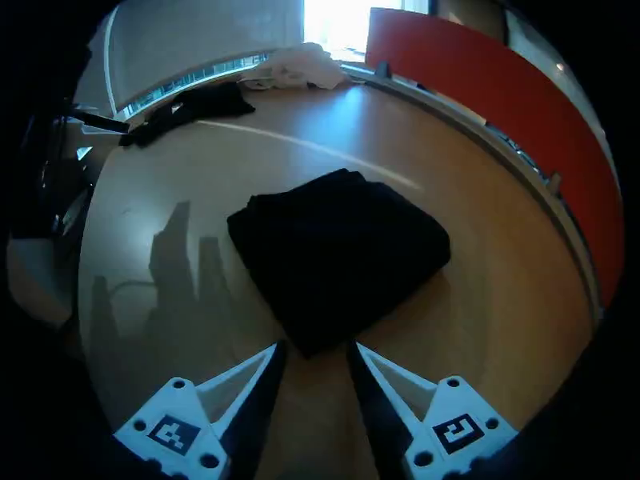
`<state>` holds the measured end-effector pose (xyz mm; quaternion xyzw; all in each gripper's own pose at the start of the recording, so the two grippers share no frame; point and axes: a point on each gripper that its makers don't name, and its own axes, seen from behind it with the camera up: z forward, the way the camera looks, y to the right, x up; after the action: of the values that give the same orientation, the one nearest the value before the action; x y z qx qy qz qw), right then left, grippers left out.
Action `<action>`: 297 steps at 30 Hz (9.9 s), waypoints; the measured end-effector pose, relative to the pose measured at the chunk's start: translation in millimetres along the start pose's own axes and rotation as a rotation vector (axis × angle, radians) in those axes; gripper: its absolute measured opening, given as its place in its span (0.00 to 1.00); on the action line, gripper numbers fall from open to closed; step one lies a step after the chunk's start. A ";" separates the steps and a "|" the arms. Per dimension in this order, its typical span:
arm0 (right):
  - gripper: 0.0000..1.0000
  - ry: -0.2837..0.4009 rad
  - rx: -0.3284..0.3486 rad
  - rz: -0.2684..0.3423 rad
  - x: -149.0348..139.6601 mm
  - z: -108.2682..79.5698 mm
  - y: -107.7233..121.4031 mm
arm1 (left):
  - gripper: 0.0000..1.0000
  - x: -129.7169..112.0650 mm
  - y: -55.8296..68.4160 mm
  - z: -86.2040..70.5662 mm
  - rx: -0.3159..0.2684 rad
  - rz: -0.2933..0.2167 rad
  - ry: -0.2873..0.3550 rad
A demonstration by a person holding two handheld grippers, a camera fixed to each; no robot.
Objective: Fold towel
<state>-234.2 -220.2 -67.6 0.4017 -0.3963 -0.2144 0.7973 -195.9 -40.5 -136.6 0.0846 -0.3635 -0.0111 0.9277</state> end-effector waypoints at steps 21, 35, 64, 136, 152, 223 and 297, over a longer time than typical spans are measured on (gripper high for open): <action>0.05 0.022 -0.021 0.043 4.6 -3.0 3.7 | 0.93 -0.7 -1.6 1.7 -0.001 0.010 -0.003; 0.04 0.102 -0.075 0.007 53.5 -39.3 27.1 | 0.93 8.6 0.5 2.1 -0.015 0.036 0.010; 0.05 0.241 -0.202 -0.068 142.5 -140.7 81.8 | 0.93 37.5 12.8 -3.5 -0.057 0.073 0.053; 0.04 0.105 -0.434 0.171 -61.1 -290.9 307.2 | 0.93 60.8 73.6 13.8 -0.076 0.160 0.032; 0.04 0.051 -0.470 0.243 -125.3 -316.6 295.8 | 0.93 62.5 80.0 10.8 -0.091 0.179 0.033; 0.04 -0.146 -0.517 0.581 -322.3 -252.5 236.4 | 0.93 50.1 78.3 -2.1 -0.084 0.257 0.022; 0.89 0.088 -0.479 0.502 -179.5 -233.2 184.0 | 0.93 52.6 50.9 -8.7 -0.076 0.192 0.057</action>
<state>-148.9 115.7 -85.7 0.1021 -0.3862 -0.0810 0.9131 -153.4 6.7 -99.1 0.0143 -0.3426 0.0665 0.9370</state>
